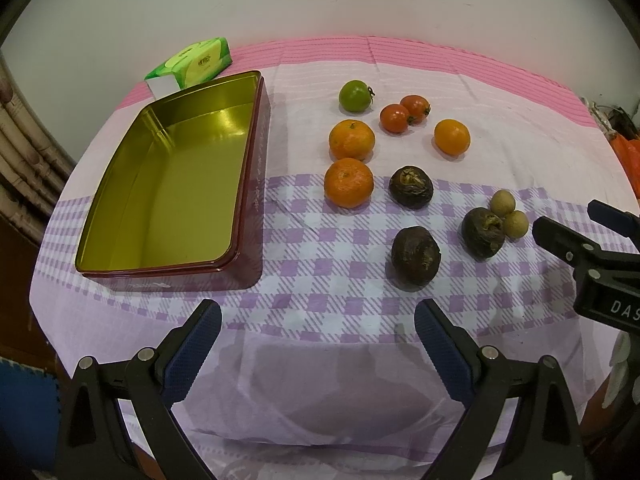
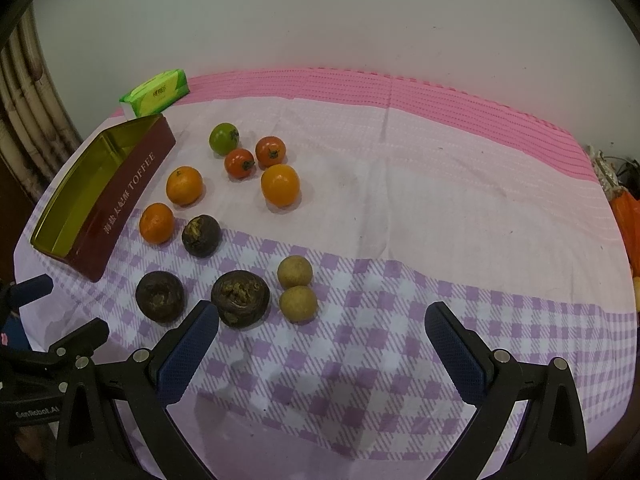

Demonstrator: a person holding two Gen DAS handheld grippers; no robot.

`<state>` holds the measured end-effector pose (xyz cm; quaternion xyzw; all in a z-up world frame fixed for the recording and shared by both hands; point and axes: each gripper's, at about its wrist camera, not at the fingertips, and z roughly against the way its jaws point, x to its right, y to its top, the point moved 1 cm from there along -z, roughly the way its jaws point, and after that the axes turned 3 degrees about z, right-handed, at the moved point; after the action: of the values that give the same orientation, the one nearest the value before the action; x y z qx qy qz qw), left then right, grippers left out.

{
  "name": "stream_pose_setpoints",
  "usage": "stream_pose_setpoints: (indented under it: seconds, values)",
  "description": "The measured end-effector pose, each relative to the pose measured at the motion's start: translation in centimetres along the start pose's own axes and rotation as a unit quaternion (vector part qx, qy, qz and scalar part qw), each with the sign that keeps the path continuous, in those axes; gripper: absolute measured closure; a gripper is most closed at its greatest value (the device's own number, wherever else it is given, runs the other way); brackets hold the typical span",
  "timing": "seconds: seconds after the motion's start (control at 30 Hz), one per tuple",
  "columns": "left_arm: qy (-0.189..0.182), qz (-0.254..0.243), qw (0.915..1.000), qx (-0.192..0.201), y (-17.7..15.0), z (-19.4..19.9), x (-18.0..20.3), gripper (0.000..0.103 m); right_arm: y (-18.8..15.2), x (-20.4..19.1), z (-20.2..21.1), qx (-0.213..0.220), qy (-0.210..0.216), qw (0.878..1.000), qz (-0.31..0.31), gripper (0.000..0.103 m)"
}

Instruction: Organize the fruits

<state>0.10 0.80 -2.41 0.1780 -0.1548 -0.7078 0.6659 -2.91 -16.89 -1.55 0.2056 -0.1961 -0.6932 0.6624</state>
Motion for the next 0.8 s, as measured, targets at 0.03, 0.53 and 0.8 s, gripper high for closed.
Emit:
stream_pose_setpoints:
  seconds: [0.03,0.53,0.8]
  values:
    - [0.001,0.0,1.0,0.0,0.03,-0.01,0.03,0.007,0.08,0.01,-0.02,-0.001,0.0,1.0,-0.001,0.001]
    - [0.002,0.0,1.0,0.0,0.03,-0.01,0.04,0.007,-0.17,0.2,-0.42,-0.01,-0.002,1.0,-0.001,0.001]
    - [0.001,-0.001,1.0,-0.001,-0.05,-0.13,0.07,0.007,-0.28,0.56,-0.87,-0.02,-0.004,1.0,-0.003,0.001]
